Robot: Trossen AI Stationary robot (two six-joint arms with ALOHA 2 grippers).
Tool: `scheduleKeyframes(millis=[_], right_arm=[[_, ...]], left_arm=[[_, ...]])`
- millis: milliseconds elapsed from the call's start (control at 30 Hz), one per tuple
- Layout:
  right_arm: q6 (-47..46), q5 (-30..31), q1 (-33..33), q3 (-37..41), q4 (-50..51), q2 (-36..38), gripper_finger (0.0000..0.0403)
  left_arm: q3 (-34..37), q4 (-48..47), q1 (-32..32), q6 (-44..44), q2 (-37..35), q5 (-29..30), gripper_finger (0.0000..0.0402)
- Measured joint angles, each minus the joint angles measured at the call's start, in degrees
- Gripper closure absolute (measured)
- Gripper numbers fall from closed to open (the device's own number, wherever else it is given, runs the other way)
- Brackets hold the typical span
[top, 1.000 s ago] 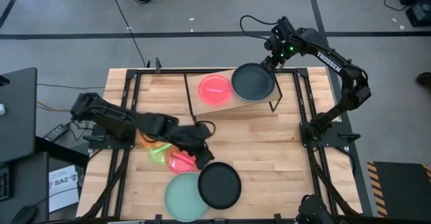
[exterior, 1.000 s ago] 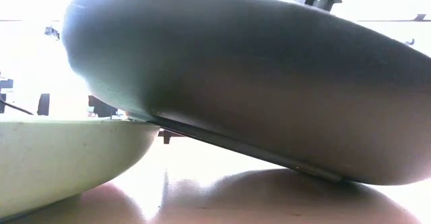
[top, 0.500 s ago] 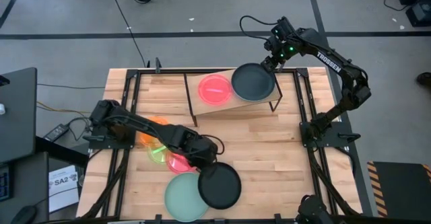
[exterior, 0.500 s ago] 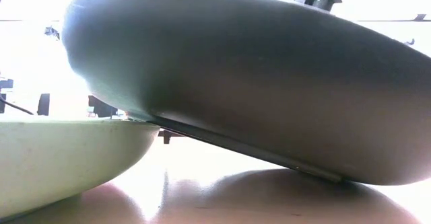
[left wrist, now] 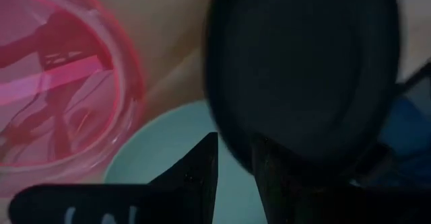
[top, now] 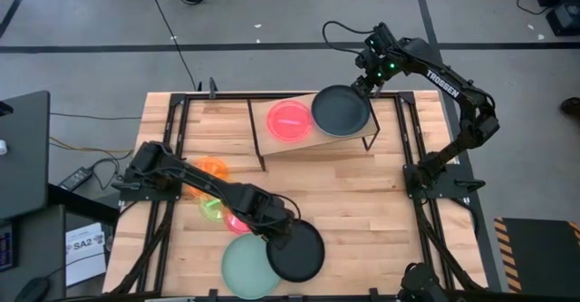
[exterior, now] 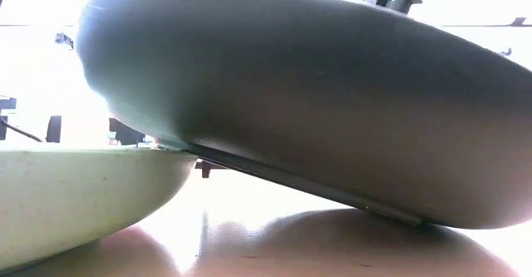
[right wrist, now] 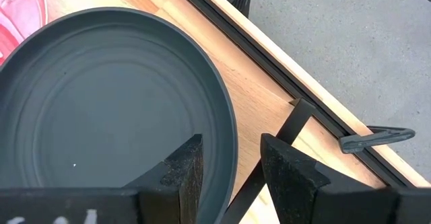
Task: Place and stack plates onto a shelf
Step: Stack the large black plate on top of the large black plate on the shelf
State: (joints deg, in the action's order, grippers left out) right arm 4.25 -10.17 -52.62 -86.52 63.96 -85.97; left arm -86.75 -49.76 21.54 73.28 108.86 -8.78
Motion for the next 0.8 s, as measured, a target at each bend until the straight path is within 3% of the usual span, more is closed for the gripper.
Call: scheduleKeyframes(millis=[800], right_arm=[[0.0, 0.0, 0.0, 0.0, 0.0, 0.0, 0.0249]], left_arm=[[0.0, -0.8, 0.2, 1.2, 4.0, 1.8, 0.0306]])
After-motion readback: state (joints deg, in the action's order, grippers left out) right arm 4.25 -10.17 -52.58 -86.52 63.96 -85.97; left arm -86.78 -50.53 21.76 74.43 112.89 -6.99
